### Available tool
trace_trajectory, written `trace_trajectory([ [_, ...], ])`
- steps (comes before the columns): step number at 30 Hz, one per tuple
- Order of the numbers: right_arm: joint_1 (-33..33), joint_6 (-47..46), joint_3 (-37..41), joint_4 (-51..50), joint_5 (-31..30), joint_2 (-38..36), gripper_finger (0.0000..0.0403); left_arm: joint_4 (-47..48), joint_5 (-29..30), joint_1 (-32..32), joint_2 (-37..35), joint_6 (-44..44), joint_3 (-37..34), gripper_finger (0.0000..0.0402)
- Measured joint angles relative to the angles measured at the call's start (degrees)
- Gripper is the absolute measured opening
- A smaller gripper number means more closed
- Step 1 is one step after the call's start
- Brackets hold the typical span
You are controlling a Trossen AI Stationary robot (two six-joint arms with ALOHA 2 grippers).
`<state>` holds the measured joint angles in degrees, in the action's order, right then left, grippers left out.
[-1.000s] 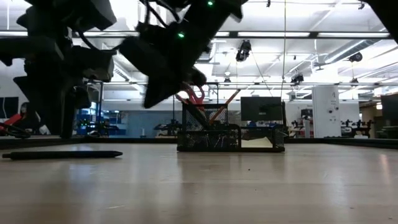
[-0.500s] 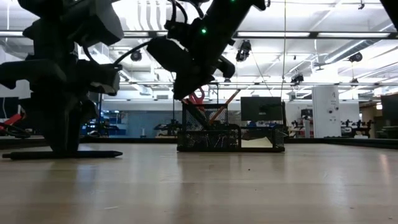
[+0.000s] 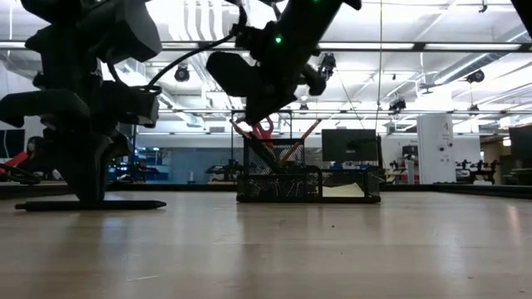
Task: Pick and place office supplies into organizer
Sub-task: Put the black pen into the desk organizer
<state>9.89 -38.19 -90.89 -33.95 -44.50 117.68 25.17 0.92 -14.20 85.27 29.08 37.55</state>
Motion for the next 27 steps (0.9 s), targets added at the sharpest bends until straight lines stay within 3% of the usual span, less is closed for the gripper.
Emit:
trace_trajectory([
  [11, 0.0, -11.3, 0.0, -8.71, -13.25, -4.11, 0.0029, 2.64, 2.9, 0.07, -1.94, -5.77, 1.09, 0.0008],
  [20, 0.31, -21.6, -0.02, -19.31, -25.47, -11.16, 0.0029, 20.42, 12.68, 0.39, -8.33, -13.95, 7.69, 0.0007],
  [23, 0.2, -25.24, -0.02, -21.57, -26.83, -13.65, 0.0029, 22.68, 14.42, 0.39, -10.16, -17.7, 10.39, 0.0007],
  [27, -0.46, -22.88, -0.02, -21.65, -26.88, -15.31, 0.0029, 23.48, 14.99, 0.39, -10.48, -20.19, 13.55, 0.0007],
])
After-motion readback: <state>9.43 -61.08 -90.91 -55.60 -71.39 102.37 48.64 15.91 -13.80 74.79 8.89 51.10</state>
